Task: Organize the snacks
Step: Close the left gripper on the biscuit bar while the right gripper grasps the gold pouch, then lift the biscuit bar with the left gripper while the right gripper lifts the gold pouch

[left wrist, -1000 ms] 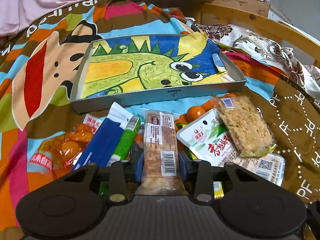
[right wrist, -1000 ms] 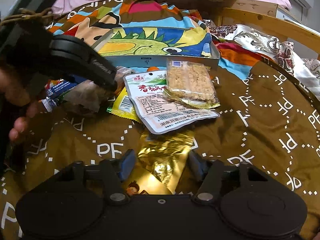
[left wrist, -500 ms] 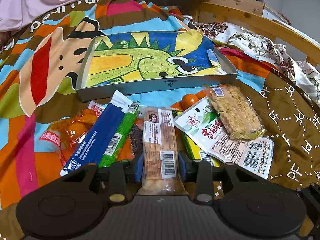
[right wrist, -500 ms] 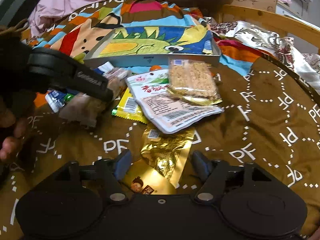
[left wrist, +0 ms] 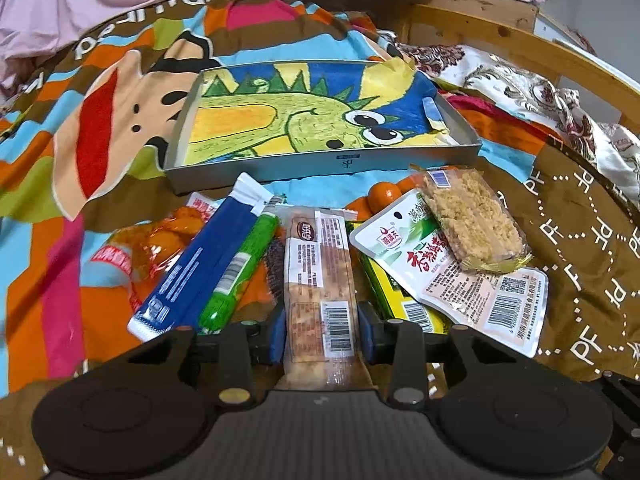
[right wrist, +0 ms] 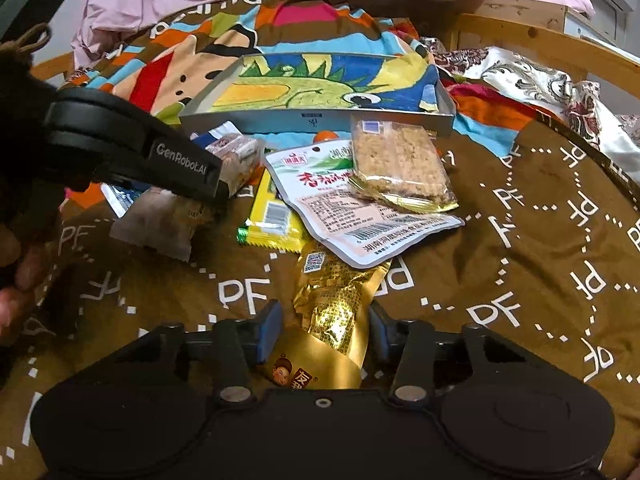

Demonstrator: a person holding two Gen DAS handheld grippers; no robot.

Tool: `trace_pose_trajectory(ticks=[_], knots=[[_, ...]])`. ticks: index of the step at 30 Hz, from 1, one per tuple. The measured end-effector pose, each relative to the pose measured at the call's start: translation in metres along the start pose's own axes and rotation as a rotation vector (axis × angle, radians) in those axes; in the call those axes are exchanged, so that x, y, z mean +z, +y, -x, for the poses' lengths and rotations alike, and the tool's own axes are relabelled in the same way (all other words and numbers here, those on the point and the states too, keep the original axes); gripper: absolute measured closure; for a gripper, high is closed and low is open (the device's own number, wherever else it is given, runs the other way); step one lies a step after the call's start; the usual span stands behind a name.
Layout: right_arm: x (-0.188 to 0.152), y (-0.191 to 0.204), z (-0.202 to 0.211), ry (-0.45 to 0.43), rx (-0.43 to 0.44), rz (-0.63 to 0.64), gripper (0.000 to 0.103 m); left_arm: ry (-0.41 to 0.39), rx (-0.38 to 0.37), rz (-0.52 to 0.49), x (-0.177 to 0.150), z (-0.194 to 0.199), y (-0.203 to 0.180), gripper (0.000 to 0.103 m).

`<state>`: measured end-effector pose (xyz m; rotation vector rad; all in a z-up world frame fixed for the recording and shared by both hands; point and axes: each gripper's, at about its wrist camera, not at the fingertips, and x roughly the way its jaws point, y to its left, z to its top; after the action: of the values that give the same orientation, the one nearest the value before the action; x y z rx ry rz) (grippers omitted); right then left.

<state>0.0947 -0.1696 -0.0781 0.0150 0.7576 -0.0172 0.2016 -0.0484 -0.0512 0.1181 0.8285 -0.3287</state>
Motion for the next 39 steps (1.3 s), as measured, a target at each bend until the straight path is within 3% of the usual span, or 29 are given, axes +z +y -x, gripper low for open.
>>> trace_pose_trajectory(ticks=[10, 21, 31, 39], knots=[[0.002, -0.007, 0.008, -0.019, 0.060, -0.044, 0.069, -0.023, 0.041, 0.094, -0.016, 0.027, 0.006, 0.064], [0.001, -0.018, 0.023, 0.003, 0.157, -0.117, 0.072, -0.048, 0.058, 0.235, -0.043, 0.057, 0.014, 0.064], [-0.001, -0.025, 0.046, -0.042, 0.233, -0.142, 0.072, -0.076, 0.067, 0.348, -0.067, 0.078, 0.013, 0.064], [0.001, -0.036, 0.060, -0.095, 0.258, -0.195, 0.072, -0.086, 0.057, 0.376, -0.074, 0.089, 0.005, 0.064]])
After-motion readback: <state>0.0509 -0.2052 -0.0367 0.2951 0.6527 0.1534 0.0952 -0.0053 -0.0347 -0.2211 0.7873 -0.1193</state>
